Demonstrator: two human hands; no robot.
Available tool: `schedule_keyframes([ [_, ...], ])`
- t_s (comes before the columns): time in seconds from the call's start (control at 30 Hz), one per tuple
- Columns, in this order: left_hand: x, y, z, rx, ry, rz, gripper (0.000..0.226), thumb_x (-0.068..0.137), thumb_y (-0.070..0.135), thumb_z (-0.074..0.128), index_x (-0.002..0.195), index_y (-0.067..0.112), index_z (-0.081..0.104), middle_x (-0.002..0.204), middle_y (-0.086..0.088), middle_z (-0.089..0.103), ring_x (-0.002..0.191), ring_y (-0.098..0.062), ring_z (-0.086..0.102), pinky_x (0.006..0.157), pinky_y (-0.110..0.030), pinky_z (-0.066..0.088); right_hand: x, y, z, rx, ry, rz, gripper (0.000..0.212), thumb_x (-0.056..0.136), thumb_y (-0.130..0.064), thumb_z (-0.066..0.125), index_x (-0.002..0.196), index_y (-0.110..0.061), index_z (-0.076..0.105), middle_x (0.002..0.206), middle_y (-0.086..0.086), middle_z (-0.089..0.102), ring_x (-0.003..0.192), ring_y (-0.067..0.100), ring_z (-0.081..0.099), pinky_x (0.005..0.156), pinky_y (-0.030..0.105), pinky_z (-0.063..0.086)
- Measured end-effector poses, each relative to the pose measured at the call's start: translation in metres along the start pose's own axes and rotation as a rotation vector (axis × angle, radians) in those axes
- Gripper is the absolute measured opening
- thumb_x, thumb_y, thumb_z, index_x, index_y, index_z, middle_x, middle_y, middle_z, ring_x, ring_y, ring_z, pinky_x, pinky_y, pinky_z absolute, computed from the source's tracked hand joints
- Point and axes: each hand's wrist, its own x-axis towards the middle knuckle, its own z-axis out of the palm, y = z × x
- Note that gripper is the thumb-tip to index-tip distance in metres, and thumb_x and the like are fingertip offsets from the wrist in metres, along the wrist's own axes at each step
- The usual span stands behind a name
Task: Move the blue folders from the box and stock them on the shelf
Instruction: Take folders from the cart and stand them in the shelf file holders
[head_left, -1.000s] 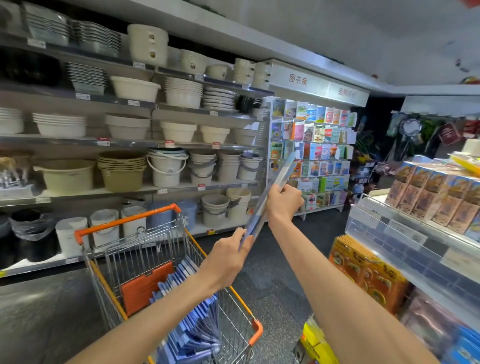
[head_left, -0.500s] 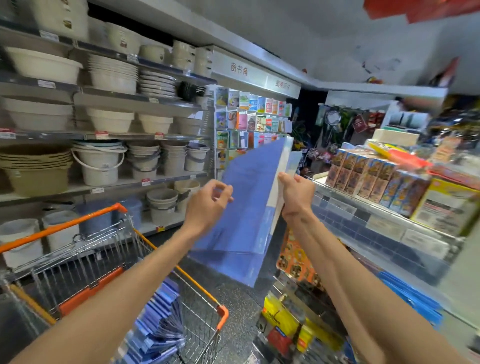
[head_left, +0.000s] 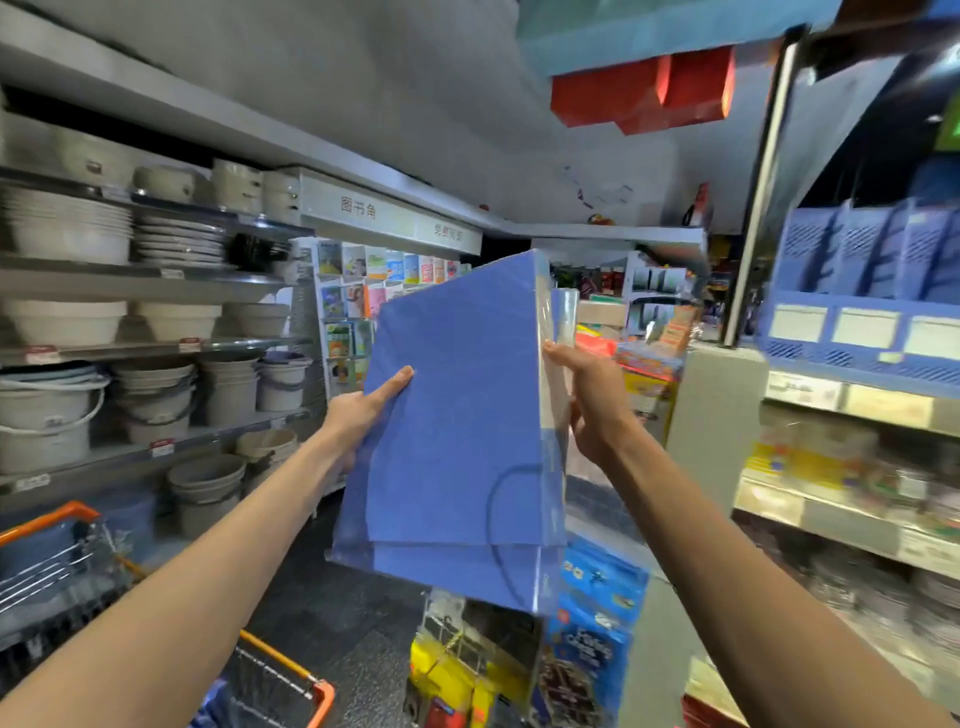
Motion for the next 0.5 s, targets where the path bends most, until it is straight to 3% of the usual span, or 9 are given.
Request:
schedule_keyframes([
  [0.07, -0.027, 0.011, 0.04, 0.021, 0.015, 0.022, 0.049, 0.072, 0.05, 0.087, 0.095, 0.008, 0.074, 0.078, 0.0, 0.078, 0.066, -0.018, 0.075, 0.052, -0.029, 0.058, -0.005, -0.024, -0.032, -0.067, 0.013, -0.063, 0.018, 0.091, -0.017, 0.064, 0.097, -0.003, 0.073, 0.089, 0.006, 0.076, 0.075, 0.02, 0.072, 0.065, 0.032, 0.054],
  [0.17, -0.07, 0.021, 0.106, 0.011, 0.017, 0.07, 0.042, 0.074, 0.044, 0.086, 0.087, 0.007, 0.072, 0.064, 0.002, 0.074, 0.05, -0.014, 0.07, 0.039, -0.022, 0.05, -0.021, -0.061, -0.08, -0.172, 0.001, -0.158, 0.036, 0.088, -0.041, 0.07, 0.11, -0.012, 0.072, 0.106, 0.001, 0.076, 0.098, 0.02, 0.072, 0.082, 0.038, 0.058],
  [0.23, -0.098, 0.028, 0.148, 0.002, 0.017, 0.095, 0.041, 0.072, 0.043, 0.088, 0.082, 0.008, 0.071, 0.058, 0.004, 0.072, 0.045, -0.012, 0.067, 0.036, -0.021, 0.047, -0.034, -0.085, -0.114, -0.209, 0.019, -0.235, 0.042, 0.084, -0.041, 0.076, 0.114, -0.012, 0.069, 0.11, 0.004, 0.074, 0.102, 0.023, 0.071, 0.086, 0.043, 0.058],
  [0.33, -0.125, 0.034, 0.204, 0.003, 0.009, 0.126, 0.041, 0.068, 0.045, 0.09, 0.077, 0.01, 0.071, 0.067, 0.0, 0.075, 0.048, -0.013, 0.069, 0.039, -0.022, 0.05, -0.051, -0.117, -0.162, -0.147, 0.036, -0.271, 0.035, 0.084, -0.026, 0.075, 0.112, -0.006, 0.068, 0.11, 0.016, 0.072, 0.095, 0.03, 0.069, 0.09, 0.058, 0.053],
  [0.43, -0.145, 0.045, 0.268, 0.039, -0.003, 0.213, 0.037, 0.072, 0.046, 0.088, 0.074, 0.014, 0.068, 0.072, 0.0, 0.075, 0.046, -0.008, 0.066, 0.04, -0.019, 0.047, -0.062, -0.156, -0.22, -0.146, 0.116, -0.312, 0.038, 0.078, -0.03, 0.076, 0.107, -0.006, 0.068, 0.109, 0.02, 0.073, 0.099, 0.036, 0.07, 0.088, 0.064, 0.053],
  [0.5, -0.155, 0.057, 0.31, 0.094, -0.02, 0.321, 0.043, 0.072, 0.053, 0.085, 0.075, 0.016, 0.063, 0.076, -0.001, 0.072, 0.048, -0.004, 0.064, 0.043, -0.018, 0.047, -0.067, -0.182, -0.257, -0.19, 0.186, -0.369, 0.035, 0.075, -0.033, 0.076, 0.098, -0.007, 0.069, 0.104, 0.022, 0.073, 0.091, 0.033, 0.069, 0.085, 0.066, 0.053],
])
